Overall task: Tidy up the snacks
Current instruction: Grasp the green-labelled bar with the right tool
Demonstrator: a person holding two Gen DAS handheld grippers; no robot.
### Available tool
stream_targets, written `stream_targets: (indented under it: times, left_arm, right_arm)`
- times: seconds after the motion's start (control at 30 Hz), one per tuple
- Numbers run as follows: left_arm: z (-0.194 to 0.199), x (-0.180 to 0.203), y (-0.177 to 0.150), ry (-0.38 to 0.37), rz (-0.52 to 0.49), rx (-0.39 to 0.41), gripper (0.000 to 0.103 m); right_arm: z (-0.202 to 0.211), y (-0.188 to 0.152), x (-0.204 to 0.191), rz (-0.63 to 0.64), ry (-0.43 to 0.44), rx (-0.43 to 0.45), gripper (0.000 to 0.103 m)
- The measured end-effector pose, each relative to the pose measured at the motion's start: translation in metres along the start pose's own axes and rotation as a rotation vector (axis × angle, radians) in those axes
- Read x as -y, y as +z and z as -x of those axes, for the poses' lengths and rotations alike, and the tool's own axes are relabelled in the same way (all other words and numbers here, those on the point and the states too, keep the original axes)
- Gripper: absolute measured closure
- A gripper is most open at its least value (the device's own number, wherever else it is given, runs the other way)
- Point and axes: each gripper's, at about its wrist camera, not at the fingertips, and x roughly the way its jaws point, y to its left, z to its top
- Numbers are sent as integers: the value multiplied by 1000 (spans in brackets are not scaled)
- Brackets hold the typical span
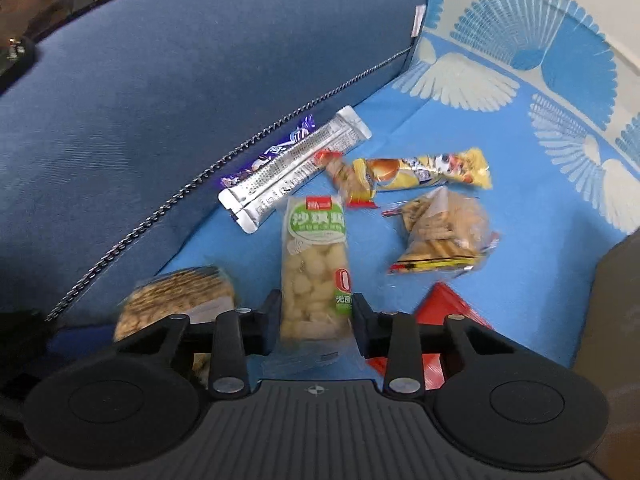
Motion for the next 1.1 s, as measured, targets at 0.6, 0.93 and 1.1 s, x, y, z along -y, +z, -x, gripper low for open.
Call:
stream_targets:
  times: [0.6,0.93,1.1]
  left_arm:
    - [5,18,-5,6,-113,23,31]
    - [-6,24,-4,-75,-278,-148,31]
    - [-11,21,-10,-87,-225,-182,20]
  right_arm:
    - [98,-106,-28,-265,-140,10,65]
    - [82,-147,-18,-310,-126,33,65]
    - [82,-149,-16,-326,-100,70,58]
